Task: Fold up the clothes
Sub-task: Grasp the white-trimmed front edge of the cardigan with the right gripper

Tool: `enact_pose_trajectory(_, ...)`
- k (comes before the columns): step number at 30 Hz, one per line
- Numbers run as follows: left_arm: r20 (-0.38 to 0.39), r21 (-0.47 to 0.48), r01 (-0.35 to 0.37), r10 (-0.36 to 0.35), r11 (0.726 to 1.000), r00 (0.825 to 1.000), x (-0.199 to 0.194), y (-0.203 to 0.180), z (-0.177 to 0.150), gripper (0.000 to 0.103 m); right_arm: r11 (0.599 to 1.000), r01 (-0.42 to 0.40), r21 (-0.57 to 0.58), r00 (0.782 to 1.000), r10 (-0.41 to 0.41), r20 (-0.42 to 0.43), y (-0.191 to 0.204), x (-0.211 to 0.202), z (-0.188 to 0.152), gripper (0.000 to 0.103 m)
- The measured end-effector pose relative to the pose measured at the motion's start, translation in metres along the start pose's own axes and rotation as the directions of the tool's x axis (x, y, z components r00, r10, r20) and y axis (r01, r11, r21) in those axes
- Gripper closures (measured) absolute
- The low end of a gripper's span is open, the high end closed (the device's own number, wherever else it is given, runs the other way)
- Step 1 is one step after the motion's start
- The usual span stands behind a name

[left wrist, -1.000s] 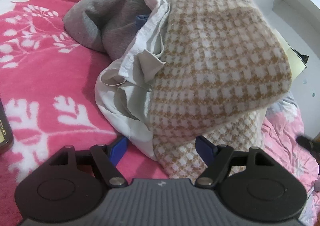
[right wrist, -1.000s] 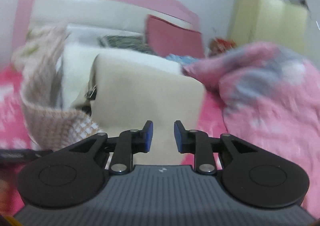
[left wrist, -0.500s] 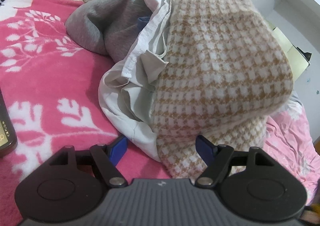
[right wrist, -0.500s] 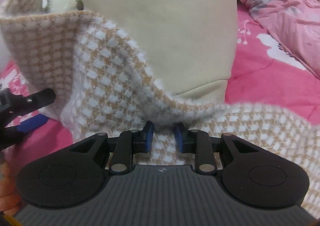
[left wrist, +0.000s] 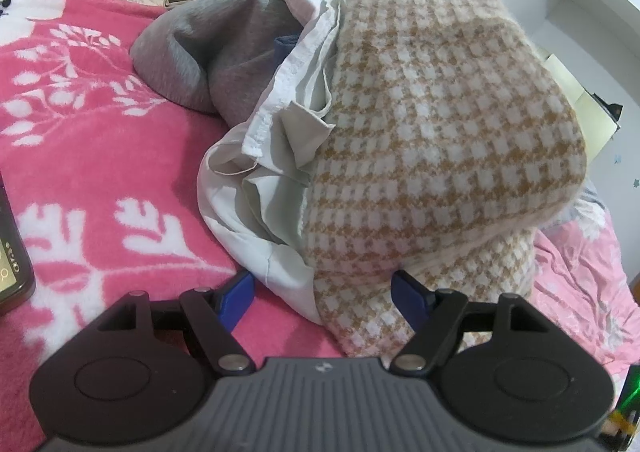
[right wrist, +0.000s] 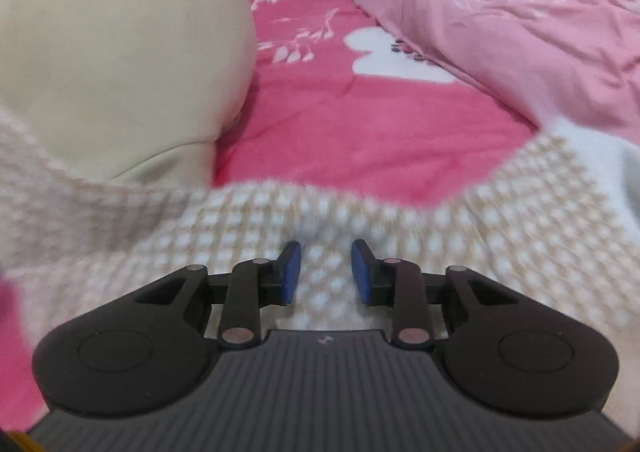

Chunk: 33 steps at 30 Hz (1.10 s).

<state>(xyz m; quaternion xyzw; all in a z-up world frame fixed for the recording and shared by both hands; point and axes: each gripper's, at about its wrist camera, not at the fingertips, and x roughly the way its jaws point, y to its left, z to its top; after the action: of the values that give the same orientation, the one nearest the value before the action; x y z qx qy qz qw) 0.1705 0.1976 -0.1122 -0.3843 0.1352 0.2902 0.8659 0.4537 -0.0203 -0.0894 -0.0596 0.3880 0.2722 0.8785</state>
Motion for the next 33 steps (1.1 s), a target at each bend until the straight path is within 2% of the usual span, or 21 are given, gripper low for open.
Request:
enact_pose_trajectory(3, -0.003, 0.006, 0.0, 0.0, 1.0, 1.0, -0.003, -0.008, 0.006, 0.026, 0.998, -0.006, 0.064, 1.0, 0.006, 0.005, -0.006, -0.011, 0.004, 0.075)
enact_pose_trajectory(6, -0.014, -0.006, 0.006, -0.006, 1.0, 1.0, -0.008, -0.013, 0.012, 0.026, 0.99, 0.028, 0.137, 0.999, -0.033, 0.033, -0.022, -0.064, -0.001, 0.075)
enact_pose_trajectory(11, -0.053, -0.007, 0.037, -0.037, 0.999, 0.998, -0.016, -0.011, 0.012, 0.026, 0.96, 0.035, 0.279, 0.983, -0.082, 0.161, -0.041, -0.243, -0.05, 0.075)
enact_pose_trajectory(13, -0.079, 0.001, 0.071, -0.071, 0.997, 0.994, -0.023, -0.01, 0.011, 0.026, 0.953, 0.063, 0.296, 0.962, -0.136, 0.235, -0.039, -0.328, -0.084, 0.074)
enact_pose_trajectory(16, -0.142, 0.021, 0.136, -0.132, 0.99, 0.981, -0.039, -0.007, 0.008, 0.026, 0.936, 0.087, 0.34, 0.914, -0.21, 0.346, -0.03, -0.433, -0.146, 0.07)
enact_pose_trajectory(18, -0.173, 0.064, 0.175, -0.161, 0.983, 0.972, -0.057, -0.008, 0.006, 0.026, 0.913, 0.094, 0.398, 0.879, -0.264, 0.398, -0.02, -0.485, -0.196, 0.063)
enact_pose_trajectory(20, -0.216, 0.132, 0.245, -0.214, 0.96, 0.953, -0.083, -0.011, 0.002, 0.026, 0.874, 0.114, 0.472, 0.848, -0.334, 0.413, -0.01, -0.518, -0.253, 0.06)
enact_pose_trajectory(22, -0.28, 0.205, 0.328, -0.265, 0.922, 0.923, -0.111, -0.017, -0.004, 0.026, 0.828, 0.134, 0.544, 0.833, -0.392, 0.391, -0.001, -0.528, -0.309, 0.059)
enact_pose_trajectory(24, -0.353, 0.294, 0.409, -0.3, 0.864, 0.886, -0.142, -0.033, -0.013, 0.025, 0.773, 0.124, 0.623, 0.838, -0.417, 0.351, -0.001, -0.526, -0.357, 0.058)
enact_pose_trajectory(26, -0.428, 0.387, 0.496, -0.325, 0.777, 0.843, -0.174, -0.051, -0.03, 0.024, 0.707, 0.105, 0.7, 0.856, -0.422, 0.297, -0.007, -0.513, -0.394, 0.058)
enact_pose_trajectory(28, -0.503, 0.459, 0.577, -0.338, 0.675, 0.795, -0.205, -0.067, -0.051, 0.024, 0.65, 0.121, 0.75, 0.875, -0.427, 0.229, -0.016, -0.496, -0.418, 0.058)
enact_pose_trajectory(29, -0.539, 0.481, 0.614, -0.341, 0.626, 0.77, -0.218, -0.075, -0.065, 0.024, 0.642, 0.146, 0.753, 0.876, -0.438, 0.203, -0.018, -0.49, -0.422, 0.058)
enact_pose_trajectory(30, -0.566, 0.505, 0.64, -0.337, 0.579, 0.752, -0.229, -0.079, -0.08, 0.024, 0.646, 0.173, 0.743, 0.871, -0.453, 0.192, -0.018, -0.485, -0.424, 0.058)
enact_pose_trajectory(33, -0.614, 0.582, 0.679, -0.306, 0.447, 0.728, -0.247, -0.081, -0.127, 0.024, 0.694, 0.199, 0.692, 0.849, -0.475, 0.232, -0.02, -0.479, -0.423, 0.058)
